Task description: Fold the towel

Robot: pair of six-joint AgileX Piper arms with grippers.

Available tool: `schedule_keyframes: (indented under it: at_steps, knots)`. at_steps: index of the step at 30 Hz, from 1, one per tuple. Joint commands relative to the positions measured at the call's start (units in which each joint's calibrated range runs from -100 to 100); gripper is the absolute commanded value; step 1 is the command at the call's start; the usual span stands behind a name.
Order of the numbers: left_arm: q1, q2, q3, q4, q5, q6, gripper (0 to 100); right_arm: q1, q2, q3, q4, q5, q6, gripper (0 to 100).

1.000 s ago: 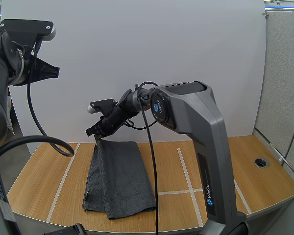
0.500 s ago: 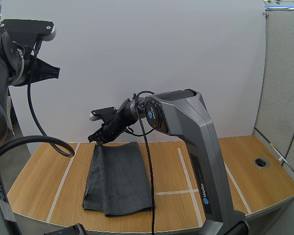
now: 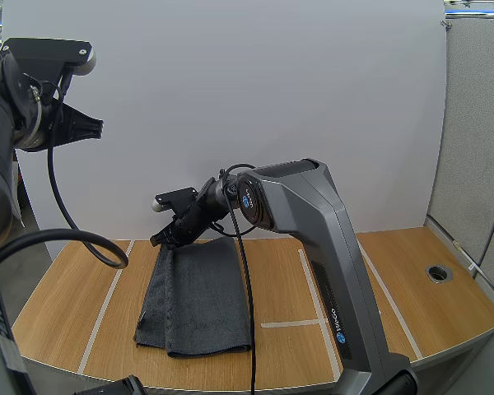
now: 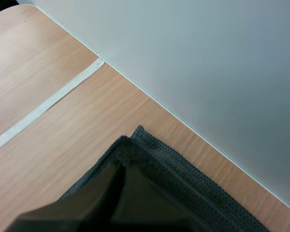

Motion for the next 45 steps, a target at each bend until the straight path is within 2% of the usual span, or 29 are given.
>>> schedule_keyframes:
  at_steps: [1, 4, 5, 11, 16, 21, 22, 24, 25, 26, 29, 30, 37, 39, 45]
  knots:
    - [0.14, -0.2, -0.5, -0.6, -0.3, -0.4, 0, 0.0, -1.3, -0.3, 0.6, -0.8, 0.2, 45]
    - [0.14, -0.2, -0.5, -0.6, -0.3, -0.4, 0, 0.0, -2.6, -0.3, 0.8, 1.1, 0.2, 93]
    - [0.14, -0.2, -0.5, -0.5, -0.3, -0.4, 0, 0.0, -3.5, -0.3, 0.8, 2.0, 0.2, 100]
    - [0.14, -0.2, -0.5, -0.3, -0.3, -0.4, 0, 0.0, -8.4, -0.3, 0.7, 8.1, 1.2, 100]
    - [0.14, -0.2, -0.5, 3.8, -0.3, -0.4, 0, 0.0, -13.2, -0.3, -0.8, 16.0, 2.2, 100]
    - [0.14, -0.2, -0.5, 8.0, -0.3, 1.2, 0, 0.0, -19.1, 0.9, -9.9, 32.3, 6.4, 100]
    - [0.14, -0.2, -0.5, 8.1, -0.3, 2.7, 0, 0.0, -20.7, 2.6, -10.5, 34.8, 6.4, 90]
    - [0.14, -0.2, -0.5, 8.1, -0.3, 4.5, 0, 0.0, -22.8, 4.8, -10.9, 37.0, 6.3, 78]
    - [0.14, -0.2, -0.5, 8.1, -0.3, 5.3, 0, 0.0, -25.4, 7.3, -11.4, 38.0, 6.2, 62]
    - [0.14, -0.2, -0.5, 8.1, -0.3, 5.8, 0, 0.0, -26.9, 8.9, -11.6, 38.6, 6.2, 54]
    - [0.14, 0.0, -0.5, 8.0, -0.1, 6.2, 0, 0.0, -32.8, 15.1, -13.7, 41.1, 5.7, 20]
    - [0.14, 0.0, -0.5, 7.8, 0.3, 6.4, 0, 0.0, -35.4, 17.4, -15.0, 41.5, 5.7, 0]
    - [0.14, 0.0, 1.0, 4.3, 4.0, 11.8, 0, 0.0, -45.1, 27.9, -20.9, 41.5, 6.1, 0]
    - [0.14, 0.0, 2.2, 3.5, 5.6, 13.2, 0, 0.0, -49.1, 33.3, -23.1, 41.5, 6.2, 0]
    - [0.14, 0.0, 8.3, -0.3, 7.0, 17.7, 0, 0.0, -56.4, 45.3, -23.5, 41.5, 6.2, 0]
